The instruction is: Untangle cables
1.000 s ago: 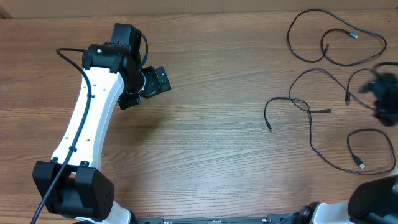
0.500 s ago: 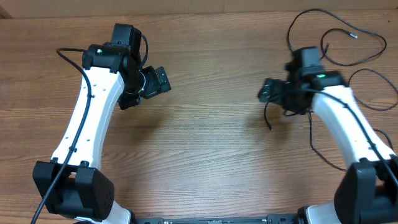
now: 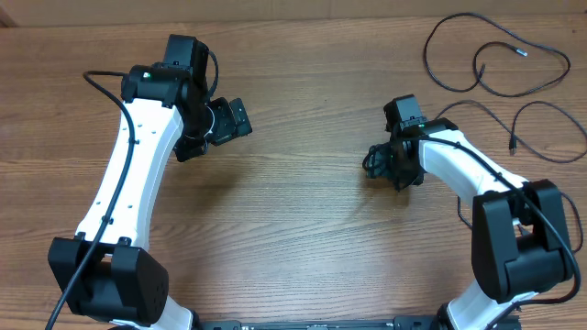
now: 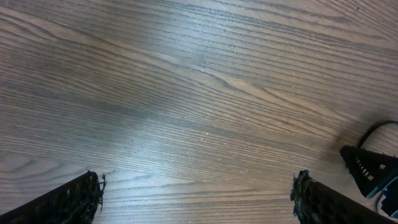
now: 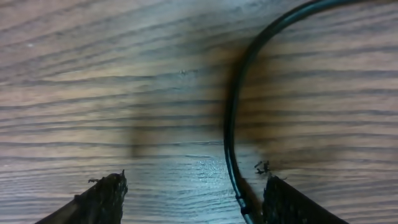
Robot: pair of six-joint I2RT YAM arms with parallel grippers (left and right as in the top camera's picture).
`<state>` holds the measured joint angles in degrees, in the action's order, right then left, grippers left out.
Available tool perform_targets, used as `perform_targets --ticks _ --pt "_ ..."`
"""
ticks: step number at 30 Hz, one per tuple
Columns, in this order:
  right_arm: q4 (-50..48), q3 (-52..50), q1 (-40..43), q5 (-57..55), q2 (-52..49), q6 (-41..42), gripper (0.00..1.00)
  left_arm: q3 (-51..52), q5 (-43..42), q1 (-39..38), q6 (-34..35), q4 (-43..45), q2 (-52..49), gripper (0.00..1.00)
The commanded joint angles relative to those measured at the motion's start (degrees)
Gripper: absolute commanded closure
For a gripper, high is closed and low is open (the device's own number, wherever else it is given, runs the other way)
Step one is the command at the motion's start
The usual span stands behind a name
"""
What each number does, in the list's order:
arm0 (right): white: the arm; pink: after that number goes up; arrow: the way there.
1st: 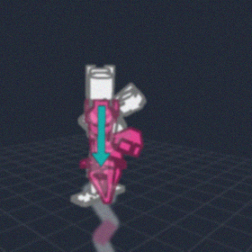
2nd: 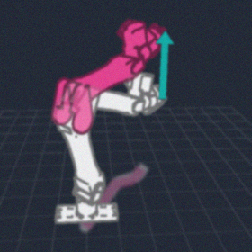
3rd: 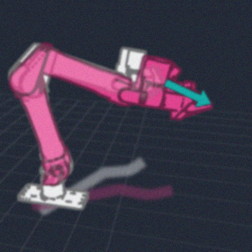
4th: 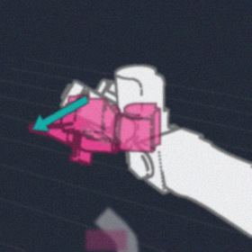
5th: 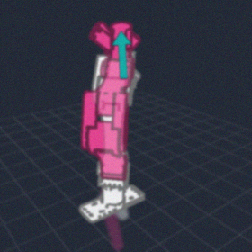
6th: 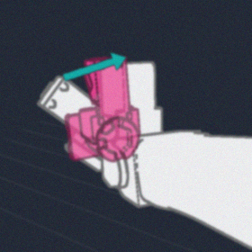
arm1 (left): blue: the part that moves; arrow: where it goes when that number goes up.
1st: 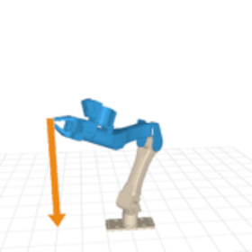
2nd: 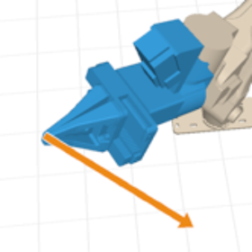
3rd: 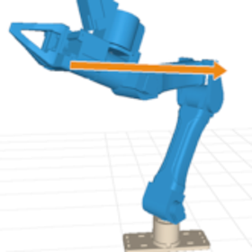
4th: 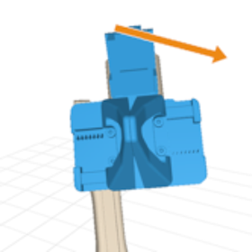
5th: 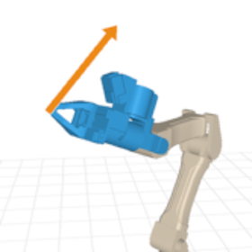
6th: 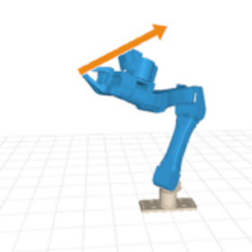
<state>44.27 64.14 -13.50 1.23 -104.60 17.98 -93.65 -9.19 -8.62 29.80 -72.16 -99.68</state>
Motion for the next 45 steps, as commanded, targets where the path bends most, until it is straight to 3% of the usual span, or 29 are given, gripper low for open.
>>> perform_targets --ticks 1,3,5,13,18,20,32,38,45 --pt "-0.28 -0.02 0.24 -2.16 -0.04 -0.04 0.30 -0.02 0.37 -0.02 -0.87 0.09 -0.44 0.00" --pt "-0.11 -0.02 0.22 -3.02 -0.04 -0.09 0.33 -0.02 0.37 -0.02 -0.90 0.00 -0.44 0.00" --pt "0.79 -0.07 0.22 -3.06 -0.04 -0.04 0.49 -0.02 0.37 -0.02 -0.87 0.00 -0.44 0.00" --pt "1.81 -1.62 0.22 -3.06 -0.07 -0.04 0.59 -0.04 0.35 -0.02 -0.87 -0.02 -0.44 0.00" --pt "0.13 -3.69 0.24 -3.08 -0.04 0.04 0.81 -0.02 0.35 -0.02 -0.87 0.00 -0.44 0.00" --pt "0.15 -3.63 0.24 -3.08 -0.04 0.22 0.96 -0.02 0.35 -0.02 -0.87 0.00 -0.44 0.00" --pt "17.68 3.72 0.83 -3.08 6.16 3.58 0.96 -0.04 0.35 -0.02 -0.87 0.31 -0.44 0.00" --pt "26.10 3.76 1.84 -3.06 14.14 7.87 0.96 -0.04 0.35 -0.02 -0.85 0.37 -0.44 0.00" --pt "32.68 2.67 4.44 -3.10 15.15 13.38 0.96 -0.02 0.15 -0.02 -0.85 0.57 -0.44 0.00"
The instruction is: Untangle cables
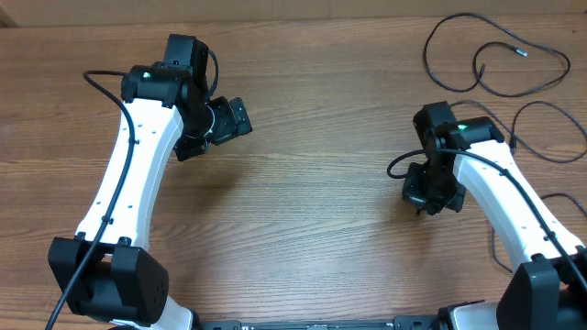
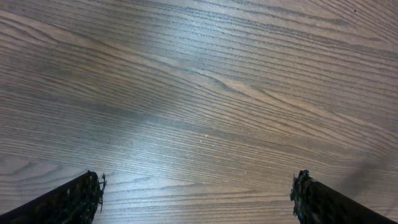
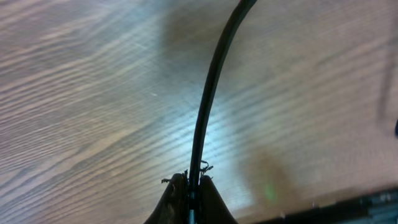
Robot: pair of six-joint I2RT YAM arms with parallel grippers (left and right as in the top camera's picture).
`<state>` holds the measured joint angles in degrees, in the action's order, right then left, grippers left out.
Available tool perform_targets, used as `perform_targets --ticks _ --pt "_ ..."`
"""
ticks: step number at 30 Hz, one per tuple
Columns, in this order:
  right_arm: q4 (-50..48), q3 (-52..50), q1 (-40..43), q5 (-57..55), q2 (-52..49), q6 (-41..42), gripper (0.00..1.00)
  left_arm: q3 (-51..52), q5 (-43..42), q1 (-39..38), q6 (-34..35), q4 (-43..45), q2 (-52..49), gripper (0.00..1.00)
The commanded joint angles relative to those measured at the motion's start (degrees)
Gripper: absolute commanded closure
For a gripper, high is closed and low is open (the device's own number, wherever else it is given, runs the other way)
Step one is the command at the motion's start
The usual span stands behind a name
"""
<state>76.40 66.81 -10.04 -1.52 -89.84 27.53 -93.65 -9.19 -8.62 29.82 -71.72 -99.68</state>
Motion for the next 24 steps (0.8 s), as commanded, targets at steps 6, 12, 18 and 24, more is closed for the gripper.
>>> perform_targets --ticks 6,12,18,24 --pt "-0.44 -3.96 4.72 -0.35 0.39 5.70 0.96 -0.02 0.15 -0.02 -0.90 -0.07 -0.44 0.00" --pt "-1.38 -4.15 14.40 0.46 0.39 5.68 0.96 -0.04 0.15 -0.02 -0.87 -0.04 -0.44 0.00" --pt "-1.09 -4.31 20.28 1.40 0.37 5.66 0.96 -0.02 0.15 -0.02 -0.85 0.22 -0.44 0.00" --pt "-4.28 -5.77 19.10 1.81 0.37 5.44 0.95 -0.02 0.15 -0.02 -0.85 0.20 -0.44 0.00"
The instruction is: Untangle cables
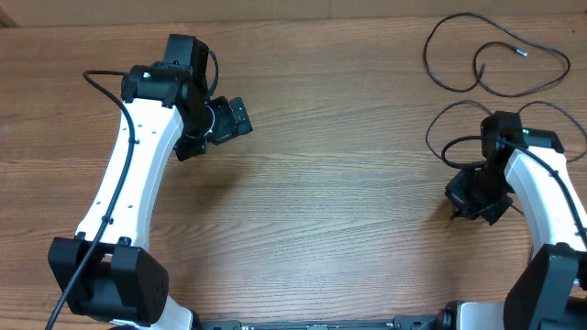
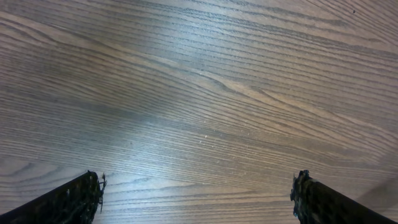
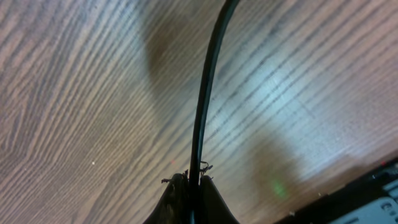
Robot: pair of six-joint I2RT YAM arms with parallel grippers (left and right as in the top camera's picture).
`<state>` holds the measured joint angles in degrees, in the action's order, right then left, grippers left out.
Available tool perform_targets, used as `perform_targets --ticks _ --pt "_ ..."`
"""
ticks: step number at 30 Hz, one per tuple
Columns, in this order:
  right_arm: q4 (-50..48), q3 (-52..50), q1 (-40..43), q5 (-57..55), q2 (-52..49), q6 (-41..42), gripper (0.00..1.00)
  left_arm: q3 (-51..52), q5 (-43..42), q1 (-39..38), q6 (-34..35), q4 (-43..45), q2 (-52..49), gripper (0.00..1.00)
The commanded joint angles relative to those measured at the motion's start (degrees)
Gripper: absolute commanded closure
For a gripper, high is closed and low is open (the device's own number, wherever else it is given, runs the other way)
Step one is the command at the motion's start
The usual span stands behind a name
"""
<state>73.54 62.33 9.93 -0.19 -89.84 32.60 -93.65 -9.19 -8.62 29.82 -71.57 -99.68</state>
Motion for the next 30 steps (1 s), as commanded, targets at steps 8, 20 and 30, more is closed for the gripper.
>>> perform_targets --ticks 8,20,30 --pt "-3.74 -2.49 -4.26 1.99 0.37 -1.53 0.78 -0.02 0.13 -0.02 -0.85 0.04 -0.44 0.00" --pt "-6.95 -2.43 -4.26 1.75 0.37 -1.44 0.01 -0.02 0.15 -0.02 -0.87 0.04 -0.44 0.00" --pt "-10.10 8.17 9.07 -1.92 0.37 -0.87 0.00 -0.02 0.17 -0.02 -0.90 0.02 -0.44 0.00"
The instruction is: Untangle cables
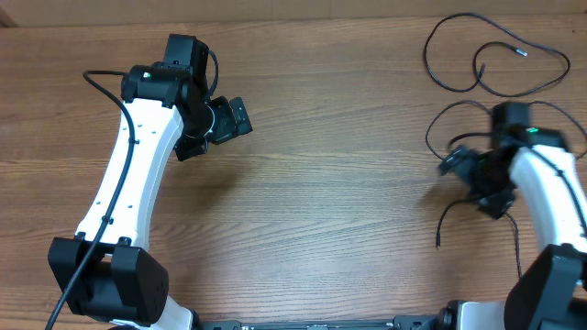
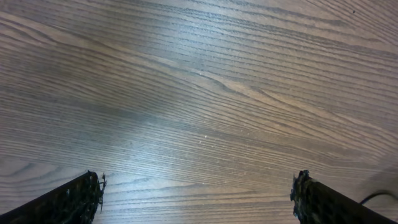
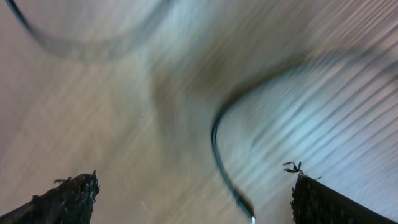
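Two thin black cables lie at the table's far right. One cable (image 1: pixel 495 57) loops at the top right corner. The other cable (image 1: pixel 430 137) curves round my right arm, and its free end (image 1: pixel 439 234) rests on the wood nearer the front. My right gripper (image 1: pixel 456 163) is open over that cable; the blurred right wrist view shows the cable (image 3: pixel 216 146) lying loose between the wide-apart fingertips (image 3: pixel 69 198). My left gripper (image 1: pixel 234 117) hangs open over bare wood at the upper left, nothing between its fingers (image 2: pixel 68 202).
Wooden tabletop (image 1: pixel 312 192) all round. A short bit of black cable (image 2: pixel 375 198) shows at the lower right edge of the left wrist view. My right arm's white links (image 1: pixel 550 197) stand along the right edge.
My right gripper was shut on the cable and is now open, with the cable lying free on the table beneath it. The gripper sits slightly farther back. The left arm has not moved.
My right gripper first stood open over a cable near the table's middle right. It was then shut on that cable, farther right, and later farther right again near the other cable. Now it has let go there. The left gripper stayed open and still.
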Robot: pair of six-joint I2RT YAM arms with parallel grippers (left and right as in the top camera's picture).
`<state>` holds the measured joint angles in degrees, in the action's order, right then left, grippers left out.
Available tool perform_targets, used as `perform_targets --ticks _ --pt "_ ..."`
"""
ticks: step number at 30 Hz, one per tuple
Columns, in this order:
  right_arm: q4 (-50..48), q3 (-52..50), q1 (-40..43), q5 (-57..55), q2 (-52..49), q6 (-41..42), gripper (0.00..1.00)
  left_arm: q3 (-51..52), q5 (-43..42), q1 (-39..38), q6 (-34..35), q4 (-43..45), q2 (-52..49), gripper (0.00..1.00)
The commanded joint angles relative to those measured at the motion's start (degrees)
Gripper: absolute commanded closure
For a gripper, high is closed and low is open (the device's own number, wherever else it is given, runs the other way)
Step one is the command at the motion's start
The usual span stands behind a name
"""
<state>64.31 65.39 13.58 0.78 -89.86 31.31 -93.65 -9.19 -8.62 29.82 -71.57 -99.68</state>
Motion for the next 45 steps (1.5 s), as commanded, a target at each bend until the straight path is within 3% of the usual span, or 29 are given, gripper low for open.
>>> perform_targets --ticks 1,10,16,19,22,32,37,41,45 --pt "-1.77 5.79 7.82 -2.86 0.39 0.44 0.00 -0.04 0.17 -0.02 -0.90 0.02 -0.44 0.00" --pt "-6.45 4.87 26.51 -5.86 -0.92 4.76 0.00 -0.04 0.24 -0.02 -1.14 -0.22 -0.44 0.00" --pt "-8.17 3.06 32.92 -5.90 -2.45 6.40 0.00 -0.02 0.22 -0.02 -1.14 -0.22 -0.44 0.00" --pt "-10.08 3.06 34.05 -5.92 -4.04 6.40 0.02 -0.02 0.31 -0.02 -1.14 -0.44 -0.44 0.00" --pt "-12.50 3.08 34.38 -6.01 -6.08 6.40 0.14 -0.02 0.39 -0.02 -1.16 -0.42 -0.44 0.00" --pt "-14.60 3.08 34.47 -14.25 -12.98 6.40 0.41 -0.02 0.42 -0.02 -1.55 -0.50 -0.44 0.00" --pt "-15.23 3.06 34.56 -14.47 -14.75 6.40 0.44 -0.02 0.42 -0.02 -1.57 -0.46 -0.44 0.00" --pt "-15.54 3.08 34.62 -14.69 -15.15 6.40 0.56 -0.02 0.42 -0.02 -1.57 -0.48 -0.44 0.00" --pt "-15.76 3.06 34.60 -14.71 -15.98 6.23 0.51 -0.02 0.42 -0.02 -1.57 -0.48 -0.44 0.00"
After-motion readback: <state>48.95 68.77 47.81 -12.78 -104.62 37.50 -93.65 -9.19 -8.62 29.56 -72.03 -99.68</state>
